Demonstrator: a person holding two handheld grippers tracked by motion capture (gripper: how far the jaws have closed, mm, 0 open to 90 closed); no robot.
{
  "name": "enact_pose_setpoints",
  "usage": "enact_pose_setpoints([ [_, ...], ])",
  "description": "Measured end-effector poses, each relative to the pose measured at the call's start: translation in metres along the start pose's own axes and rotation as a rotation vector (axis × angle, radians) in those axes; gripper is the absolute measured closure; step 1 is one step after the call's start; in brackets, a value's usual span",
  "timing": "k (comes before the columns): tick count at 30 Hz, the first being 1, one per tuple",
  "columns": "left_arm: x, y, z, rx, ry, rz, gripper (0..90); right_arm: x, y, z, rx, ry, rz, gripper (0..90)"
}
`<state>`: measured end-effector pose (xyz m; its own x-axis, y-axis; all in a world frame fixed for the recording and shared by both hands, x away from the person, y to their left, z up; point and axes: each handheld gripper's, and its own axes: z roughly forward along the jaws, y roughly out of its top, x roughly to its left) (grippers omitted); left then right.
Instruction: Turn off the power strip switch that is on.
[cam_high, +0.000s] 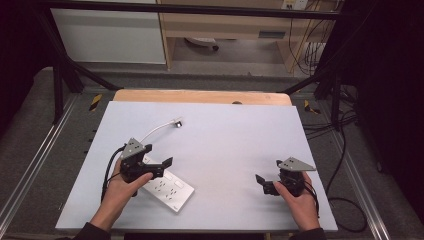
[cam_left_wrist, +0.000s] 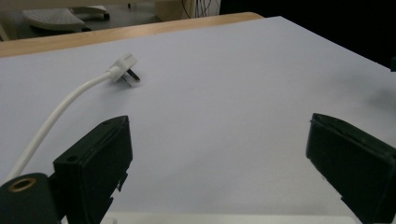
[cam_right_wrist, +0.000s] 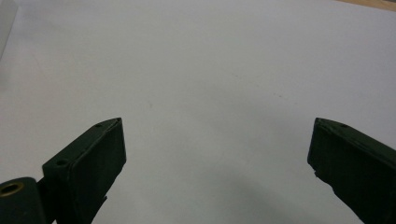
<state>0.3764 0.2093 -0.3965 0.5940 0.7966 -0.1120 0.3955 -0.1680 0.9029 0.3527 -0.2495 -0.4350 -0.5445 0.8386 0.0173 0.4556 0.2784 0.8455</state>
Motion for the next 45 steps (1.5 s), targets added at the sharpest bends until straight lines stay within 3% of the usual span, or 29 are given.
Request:
enact_pose_setpoints([
  [7, 0.001, 0.002, -0.004, -0.027, 0.014, -0.016, 6.5, 0.0, 0.0, 0.001, 0.002, -0.001, 0.001, 4.6],
  [14, 0.006, 0.01, -0.017, -0.058, 0.003, -0.029, 6.5, -0.001, 0.0, 0.001, 0.003, -0.002, 0.005, 4.6],
  [26, 0.016, 0.02, -0.038, -0.058, -0.003, -0.04, 6.2, -0.002, -0.001, 0.001, -0.002, -0.001, 0.014, 4.1],
  [45, 0.032, 0.018, -0.078, -0.065, 0.02, -0.046, 5.9, -0.003, -0.001, 0.0, -0.004, 0.015, 0.015, 3.0],
])
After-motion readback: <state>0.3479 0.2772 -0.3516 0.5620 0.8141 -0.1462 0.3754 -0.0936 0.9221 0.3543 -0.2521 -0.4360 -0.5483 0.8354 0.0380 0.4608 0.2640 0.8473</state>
